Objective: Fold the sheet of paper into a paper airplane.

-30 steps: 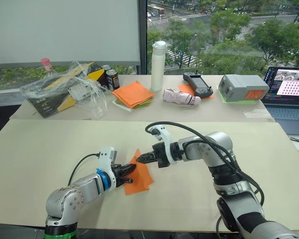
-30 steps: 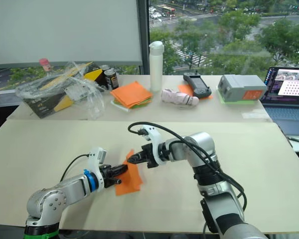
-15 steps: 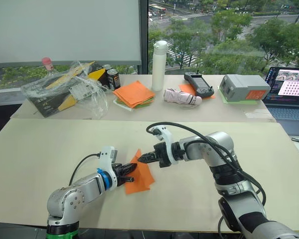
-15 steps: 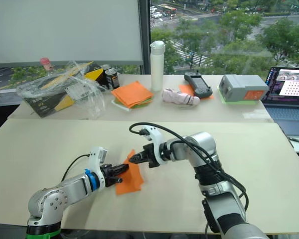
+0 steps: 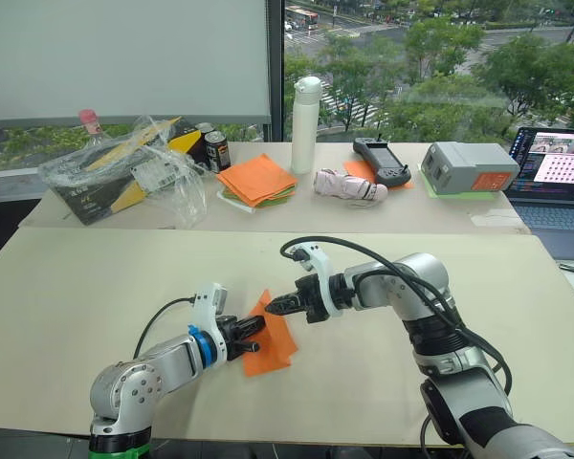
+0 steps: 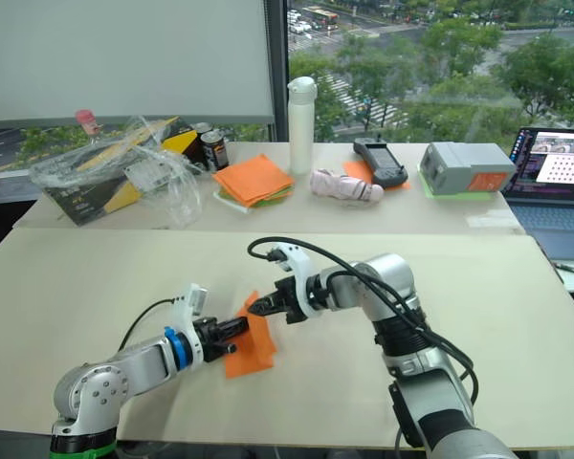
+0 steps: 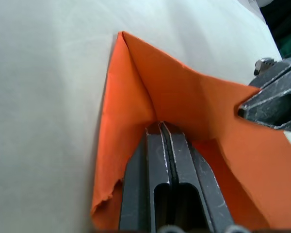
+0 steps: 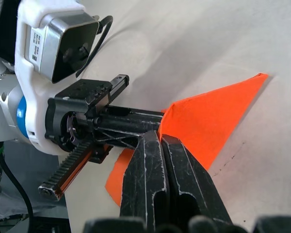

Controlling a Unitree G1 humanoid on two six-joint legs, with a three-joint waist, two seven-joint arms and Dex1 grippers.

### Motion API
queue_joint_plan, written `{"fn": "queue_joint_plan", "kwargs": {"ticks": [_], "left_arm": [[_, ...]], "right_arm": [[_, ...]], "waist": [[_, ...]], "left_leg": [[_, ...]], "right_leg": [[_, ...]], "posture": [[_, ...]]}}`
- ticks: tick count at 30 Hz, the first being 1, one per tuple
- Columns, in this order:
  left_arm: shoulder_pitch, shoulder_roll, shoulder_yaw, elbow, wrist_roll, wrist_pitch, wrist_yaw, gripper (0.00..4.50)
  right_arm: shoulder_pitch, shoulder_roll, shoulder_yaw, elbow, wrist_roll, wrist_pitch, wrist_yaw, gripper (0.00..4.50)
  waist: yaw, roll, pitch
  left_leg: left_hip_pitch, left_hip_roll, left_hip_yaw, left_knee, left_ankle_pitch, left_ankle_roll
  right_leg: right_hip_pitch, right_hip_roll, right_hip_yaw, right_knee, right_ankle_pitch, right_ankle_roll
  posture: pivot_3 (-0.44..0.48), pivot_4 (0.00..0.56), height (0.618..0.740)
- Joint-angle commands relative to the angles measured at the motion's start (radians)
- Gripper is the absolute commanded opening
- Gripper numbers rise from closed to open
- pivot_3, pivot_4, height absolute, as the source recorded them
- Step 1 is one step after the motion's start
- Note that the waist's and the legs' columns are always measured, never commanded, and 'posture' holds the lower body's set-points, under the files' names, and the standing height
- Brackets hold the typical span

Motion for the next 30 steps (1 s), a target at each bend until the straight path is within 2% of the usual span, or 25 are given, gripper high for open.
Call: {"fn": "queue_joint_plan", "kwargs": {"ticks": [1, 6, 9, 16, 24, 30], "left_arm": [[0.018, 0.025, -0.030, -0.007, 0.021, -0.018, -0.016, 0.00], [0.031, 0.043, -0.036, 0.036, 0.050, -0.045, -0.019, 0.00], [0.029, 0.043, -0.037, 0.048, 0.055, -0.056, -0.022, 0.00], [0.030, 0.042, -0.043, 0.060, 0.059, -0.069, -0.020, 0.00], [0.036, 0.042, -0.050, 0.068, 0.061, -0.074, -0.017, 0.00], [0.033, 0.039, -0.056, 0.072, 0.063, -0.076, -0.013, 0.00]], "right_arm": [[-0.011, 0.003, -0.005, -0.024, 0.011, -0.022, 0.012, 0.03], [-0.009, 0.005, -0.006, -0.035, 0.022, -0.022, 0.022, 0.03], [-0.005, 0.005, -0.008, -0.043, 0.031, -0.021, 0.032, 0.86], [-0.006, 0.031, -0.061, -0.012, 0.041, -0.006, 0.010, 3.30], [-0.043, 0.124, -0.259, 0.076, 0.097, 0.154, -0.039, 3.30], [-0.029, 0.172, -0.354, 0.169, 0.144, 0.198, -0.127, 3.30]], "waist": [[0.000, 0.000, 0.000], [-0.001, 0.000, 0.000], [-0.001, 0.000, 0.000], [0.000, 0.000, 0.000], [0.000, 0.000, 0.000], [0.000, 0.000, 0.000]], "left_leg": [[0.000, 0.000, 0.000, 0.000, 0.000, 0.000], [0.000, 0.000, 0.000, 0.000, 0.000, 0.000], [0.001, 0.000, 0.000, 0.000, 0.000, 0.000], [0.001, 0.000, 0.000, 0.001, 0.000, 0.000], [0.001, 0.000, 0.000, 0.001, 0.000, 0.000], [0.003, 0.000, 0.000, 0.001, 0.000, 0.000]], "right_leg": [[0.000, 0.000, 0.000, 0.000, 0.000, 0.000], [0.000, 0.000, 0.000, 0.000, 0.000, 0.000], [0.000, 0.000, 0.000, 0.000, 0.000, 0.000], [0.001, 0.000, 0.000, 0.001, 0.000, 0.000], [0.001, 0.000, 0.000, 0.002, 0.000, 0.000], [0.001, 0.000, 0.000, 0.003, 0.000, 0.000]], "posture": [[0.000, 0.150, 0.740], [0.000, 0.150, 0.740], [0.000, 0.150, 0.740], [0.000, 0.150, 0.740], [0.000, 0.150, 0.740], [0.000, 0.150, 0.740]]}}
